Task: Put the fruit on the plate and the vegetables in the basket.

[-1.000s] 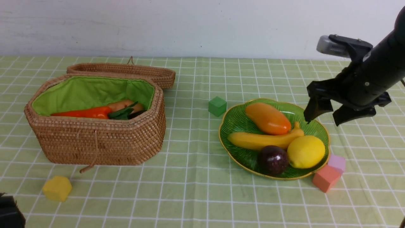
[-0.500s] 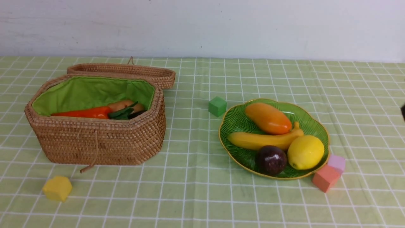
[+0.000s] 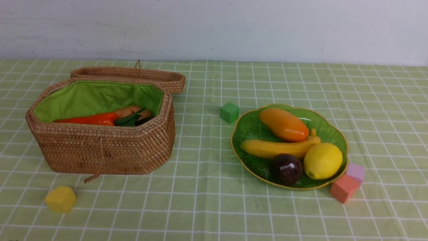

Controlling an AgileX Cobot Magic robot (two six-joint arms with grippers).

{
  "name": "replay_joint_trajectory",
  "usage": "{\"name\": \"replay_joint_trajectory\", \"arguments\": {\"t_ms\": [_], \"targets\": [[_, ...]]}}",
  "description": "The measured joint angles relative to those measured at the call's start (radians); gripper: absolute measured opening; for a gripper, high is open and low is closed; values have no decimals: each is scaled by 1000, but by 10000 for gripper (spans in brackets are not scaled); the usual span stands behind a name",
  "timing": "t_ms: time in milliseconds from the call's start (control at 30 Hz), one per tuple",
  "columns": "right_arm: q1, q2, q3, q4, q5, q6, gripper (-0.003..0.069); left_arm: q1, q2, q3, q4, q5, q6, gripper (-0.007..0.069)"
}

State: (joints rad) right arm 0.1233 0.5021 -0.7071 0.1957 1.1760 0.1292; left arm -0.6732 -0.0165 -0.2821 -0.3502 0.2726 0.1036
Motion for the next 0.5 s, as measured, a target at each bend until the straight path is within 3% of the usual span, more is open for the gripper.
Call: {"name": "replay_joint_trajectory", "arguments": {"t_ms": [133, 500], "targets": [[0, -32, 72, 25, -83, 2, 6, 0, 0, 18, 0, -10, 0, -13], [0, -34, 90, 31, -91, 2, 16, 0, 0, 21, 0, 30, 0, -13]]}}
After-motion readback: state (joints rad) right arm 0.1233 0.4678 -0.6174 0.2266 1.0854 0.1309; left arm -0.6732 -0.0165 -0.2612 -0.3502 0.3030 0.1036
